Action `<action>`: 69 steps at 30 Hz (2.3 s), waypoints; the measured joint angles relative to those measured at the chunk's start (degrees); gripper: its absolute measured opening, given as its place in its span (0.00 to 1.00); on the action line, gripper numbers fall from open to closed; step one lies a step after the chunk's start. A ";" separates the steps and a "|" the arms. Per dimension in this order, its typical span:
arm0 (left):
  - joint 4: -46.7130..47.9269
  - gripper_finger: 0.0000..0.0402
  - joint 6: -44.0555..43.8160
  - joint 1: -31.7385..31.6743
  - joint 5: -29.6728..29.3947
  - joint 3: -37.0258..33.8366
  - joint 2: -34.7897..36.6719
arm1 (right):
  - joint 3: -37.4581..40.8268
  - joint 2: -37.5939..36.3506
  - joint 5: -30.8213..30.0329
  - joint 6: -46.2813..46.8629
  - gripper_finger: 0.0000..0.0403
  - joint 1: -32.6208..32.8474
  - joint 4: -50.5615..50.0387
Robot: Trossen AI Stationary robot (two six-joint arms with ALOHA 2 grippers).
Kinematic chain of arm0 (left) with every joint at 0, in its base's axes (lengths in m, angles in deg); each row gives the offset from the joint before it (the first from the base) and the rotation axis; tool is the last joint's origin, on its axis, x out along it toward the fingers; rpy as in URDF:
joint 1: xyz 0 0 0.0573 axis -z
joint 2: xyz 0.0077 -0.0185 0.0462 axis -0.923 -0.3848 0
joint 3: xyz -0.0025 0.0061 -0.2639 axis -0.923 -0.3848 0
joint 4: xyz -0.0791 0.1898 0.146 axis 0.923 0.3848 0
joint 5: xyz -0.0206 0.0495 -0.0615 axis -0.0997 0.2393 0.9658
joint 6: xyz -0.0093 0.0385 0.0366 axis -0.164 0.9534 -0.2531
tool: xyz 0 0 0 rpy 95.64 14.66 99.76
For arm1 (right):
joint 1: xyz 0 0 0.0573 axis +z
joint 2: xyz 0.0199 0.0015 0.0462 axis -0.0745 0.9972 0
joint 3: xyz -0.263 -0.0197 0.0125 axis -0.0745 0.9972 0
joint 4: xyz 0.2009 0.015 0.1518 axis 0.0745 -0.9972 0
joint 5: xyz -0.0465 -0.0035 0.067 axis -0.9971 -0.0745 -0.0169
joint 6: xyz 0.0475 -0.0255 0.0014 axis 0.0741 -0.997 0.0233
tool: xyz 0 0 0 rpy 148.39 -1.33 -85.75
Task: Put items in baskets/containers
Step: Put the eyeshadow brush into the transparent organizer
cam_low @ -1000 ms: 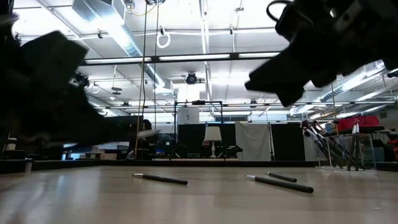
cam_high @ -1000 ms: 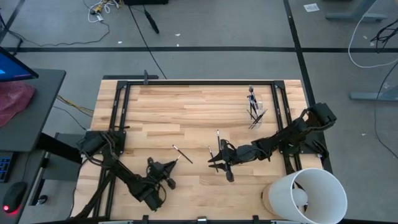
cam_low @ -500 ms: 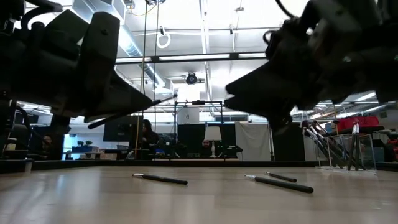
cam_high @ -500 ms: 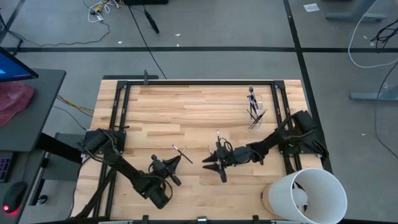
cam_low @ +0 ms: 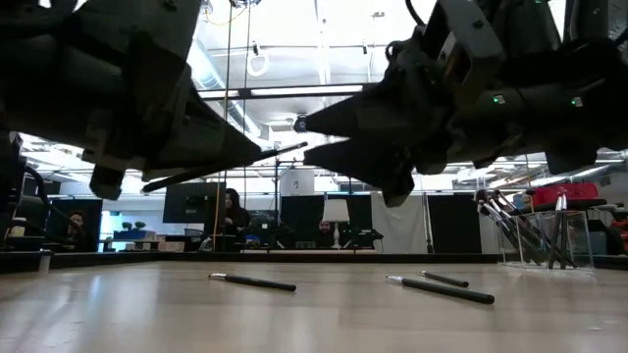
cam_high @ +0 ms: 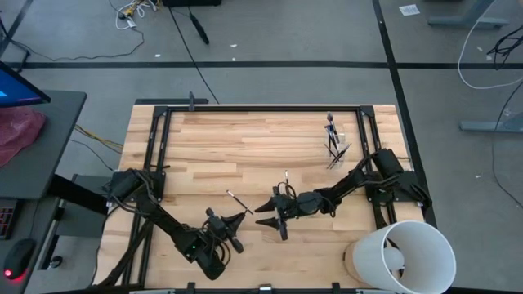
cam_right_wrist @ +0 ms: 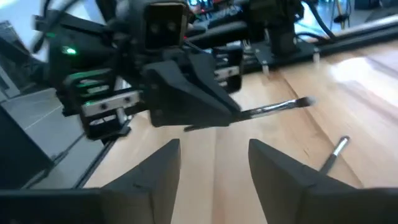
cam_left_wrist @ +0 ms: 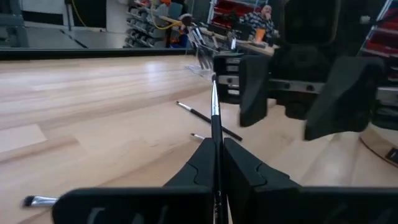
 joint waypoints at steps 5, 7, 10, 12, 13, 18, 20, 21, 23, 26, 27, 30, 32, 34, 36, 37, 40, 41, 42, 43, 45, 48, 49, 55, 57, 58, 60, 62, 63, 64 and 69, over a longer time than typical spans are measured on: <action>-3.88 0.04 5.16 -0.66 1.05 0.00 0.00 | -0.41 0.07 -0.21 2.37 0.45 -0.84 -4.18; -6.18 0.04 8.34 -0.85 1.28 0.00 0.00 | -0.41 0.06 -0.19 1.53 0.44 -0.78 -2.92; -11.43 0.04 15.62 -1.30 2.32 -0.02 0.00 | -0.41 0.04 -0.09 0.41 0.43 -0.74 -1.17; -15.47 0.04 21.12 -1.96 4.84 0.00 0.00 | -0.41 0.04 -0.14 -0.20 0.42 -0.90 0.42; -17.57 0.04 24.04 -2.35 6.19 0.00 0.00 | -0.41 0.02 -0.17 -0.67 0.41 -0.97 0.87; -24.78 0.04 34.40 -4.24 10.87 0.01 0.02 | -0.41 0.02 -0.19 -1.63 0.36 -0.99 2.57; -25.16 0.04 35.82 -4.69 11.47 -0.02 0.02 | -0.41 0.02 0.19 -1.65 0.33 -0.79 2.14; -25.27 0.04 36.05 -4.76 11.65 -0.04 0.02 | -0.39 -0.01 0.71 -1.79 0.31 -0.66 2.04; -25.37 0.05 36.45 -4.76 12.05 -0.02 0.02 | 0.08 -0.19 2.02 -2.39 0.27 -0.51 2.00; -25.44 0.04 36.45 -4.81 11.88 -0.02 0.02 | 2.62 -1.99 2.45 -2.31 0.23 -0.82 1.89; -25.45 0.03 36.47 -4.67 11.62 -0.02 0.02 | 3.97 -2.94 2.43 -2.05 0.23 -1.12 1.76; -25.71 0.03 36.42 -4.57 10.08 0.00 0.02 | 8.21 -6.15 2.85 0.48 0.23 -2.47 0.85; -25.71 0.03 36.42 -4.57 9.58 0.00 0.02 | 10.55 -8.07 3.69 1.59 0.26 -3.18 1.48; -26.15 0.04 36.45 -4.55 9.46 0.00 0.02 | 12.21 -8.70 4.12 2.77 0.30 -3.36 1.37; -26.76 0.04 36.43 -4.79 9.51 0.00 0.02 | 12.60 -8.70 4.52 3.77 0.36 -2.97 1.12; -27.18 0.04 36.47 -4.96 9.53 0.00 0.02 | 12.38 -8.69 4.51 3.56 0.38 -2.54 1.35; -29.01 0.03 38.11 -5.51 9.53 0.00 0.02 | 10.69 -8.44 4.31 -0.65 0.43 -0.92 2.81; -29.58 0.03 39.02 -5.69 9.61 0.00 0.02 | 10.07 -8.44 4.35 -2.11 0.44 -0.28 3.76; -30.05 0.04 39.54 -5.76 9.48 0.02 0.02 | 9.45 -8.46 4.03 -3.08 0.44 0.19 4.17; -30.58 0.04 40.17 -5.97 9.63 0.02 0.02 | 9.12 -8.46 3.92 -3.78 0.44 0.61 4.70; -32.02 0.04 42.10 -6.01 9.80 0.02 0.02 | 8.44 -8.46 3.19 -4.01 0.44 1.04 4.86; -33.63 0.04 44.17 -6.25 9.77 0.02 0.02 | 8.18 -8.46 2.78 -3.98 0.39 1.17 4.92; -34.22 0.03 44.97 -6.25 9.79 0.02 0.02 | 8.18 -8.46 2.49 -3.77 0.37 1.17 4.96; -37.05 0.04 48.51 -6.62 9.79 0.02 0.02 | 8.17 -8.41 1.40 2.11 0.26 1.09 -2.38; -37.46 0.04 48.89 -6.66 9.81 0.02 0.02 | 8.18 -8.41 1.27 3.57 0.25 1.17 -3.77; -37.47 0.04 48.92 -6.69 9.97 0.02 0.02 | 8.18 -8.41 1.23 3.75 0.26 1.17 -3.68; -37.48 0.04 49.06 -6.73 10.30 0.02 0.02 | 8.18 -8.41 0.86 3.49 0.28 1.17 -1.64; -37.50 0.04 49.06 -6.73 10.36 0.02 0.02 | 8.16 -8.43 -1.26 3.53 0.32 1.17 1.75; -37.51 0.04 49.06 -6.73 10.37 0.02 0.02 | 8.16 -8.44 -2.33 3.66 0.34 1.17 2.56; -37.51 0.04 49.06 -6.73 10.38 0.02 0.02 | 8.16 -8.44 -2.97 3.52 0.36 1.17 2.90; -37.78 0.04 49.06 -6.73 10.41 0.02 0.02 | 8.16 -8.44 -3.71 2.15 0.41 1.17 5.30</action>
